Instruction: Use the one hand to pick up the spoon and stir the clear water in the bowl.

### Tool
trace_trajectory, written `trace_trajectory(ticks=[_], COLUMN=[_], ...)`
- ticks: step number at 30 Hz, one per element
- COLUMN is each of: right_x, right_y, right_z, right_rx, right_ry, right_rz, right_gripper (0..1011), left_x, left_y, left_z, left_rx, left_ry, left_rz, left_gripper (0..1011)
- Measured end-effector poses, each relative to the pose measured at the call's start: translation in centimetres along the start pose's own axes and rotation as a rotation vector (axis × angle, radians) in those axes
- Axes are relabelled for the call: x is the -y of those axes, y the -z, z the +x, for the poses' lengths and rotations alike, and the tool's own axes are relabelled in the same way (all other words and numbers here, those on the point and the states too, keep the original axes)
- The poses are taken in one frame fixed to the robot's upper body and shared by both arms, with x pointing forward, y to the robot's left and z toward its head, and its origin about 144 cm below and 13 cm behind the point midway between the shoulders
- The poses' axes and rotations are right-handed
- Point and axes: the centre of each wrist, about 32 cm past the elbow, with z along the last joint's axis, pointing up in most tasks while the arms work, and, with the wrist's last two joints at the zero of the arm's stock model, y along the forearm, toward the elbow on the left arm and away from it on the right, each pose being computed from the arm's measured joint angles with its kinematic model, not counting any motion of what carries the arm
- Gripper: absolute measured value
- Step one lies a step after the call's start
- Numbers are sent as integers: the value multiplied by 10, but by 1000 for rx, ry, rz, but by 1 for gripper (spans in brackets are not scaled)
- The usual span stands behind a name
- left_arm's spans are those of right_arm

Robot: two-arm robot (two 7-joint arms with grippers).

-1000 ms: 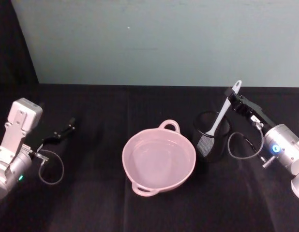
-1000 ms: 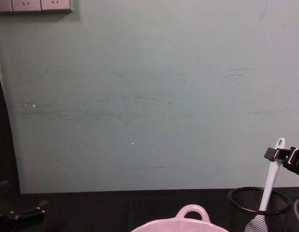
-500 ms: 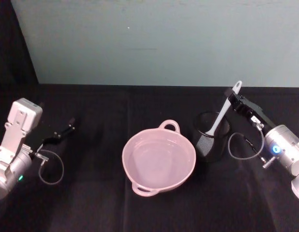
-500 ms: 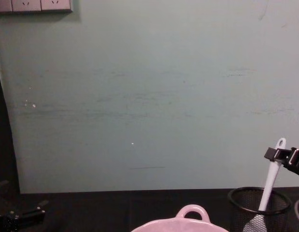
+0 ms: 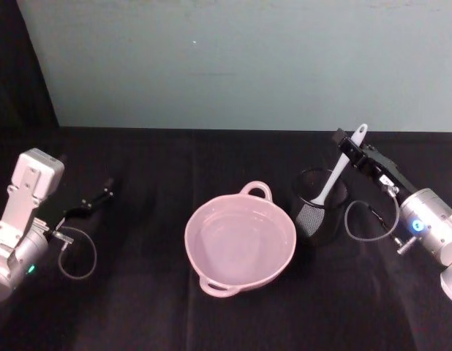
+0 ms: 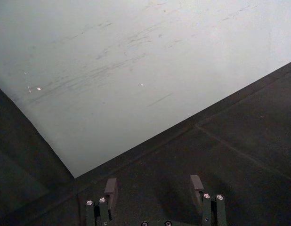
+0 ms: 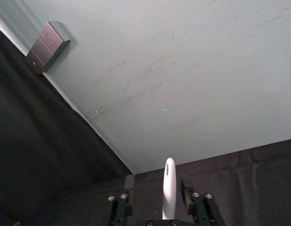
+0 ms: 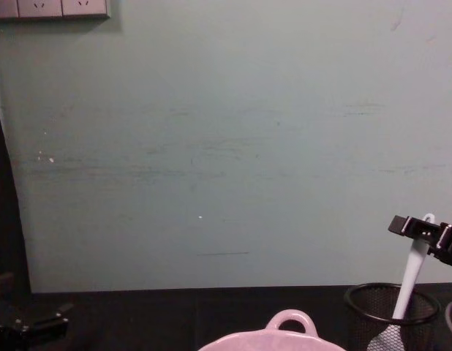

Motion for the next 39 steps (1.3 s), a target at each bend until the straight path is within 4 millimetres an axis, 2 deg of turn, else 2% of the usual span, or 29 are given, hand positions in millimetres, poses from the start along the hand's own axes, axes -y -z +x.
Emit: trace_trajectory(ticks=[2,10,15,32,39], right_x=[0,0,-1,4,22], right_y=[0,-1,-3,-3,0], right_z=[0,0,-3,-13,-20], right_rx=[0,12,93,417,516], right_ry=[0,4,36,122,140], right_rz=[0,-7,-30,-56,-33], right_gripper=[658,898,1002,1002,1002], left_x=[0,0,0,0,0], left_y=[0,0,0,0,0], left_z=[0,0,0,0,0], left_rx=[0,0,0,0,0], left_ry=[0,0,0,0,0], left_rz=[0,0,0,0,0], left_gripper=[1005,1005,1005,1005,1005])
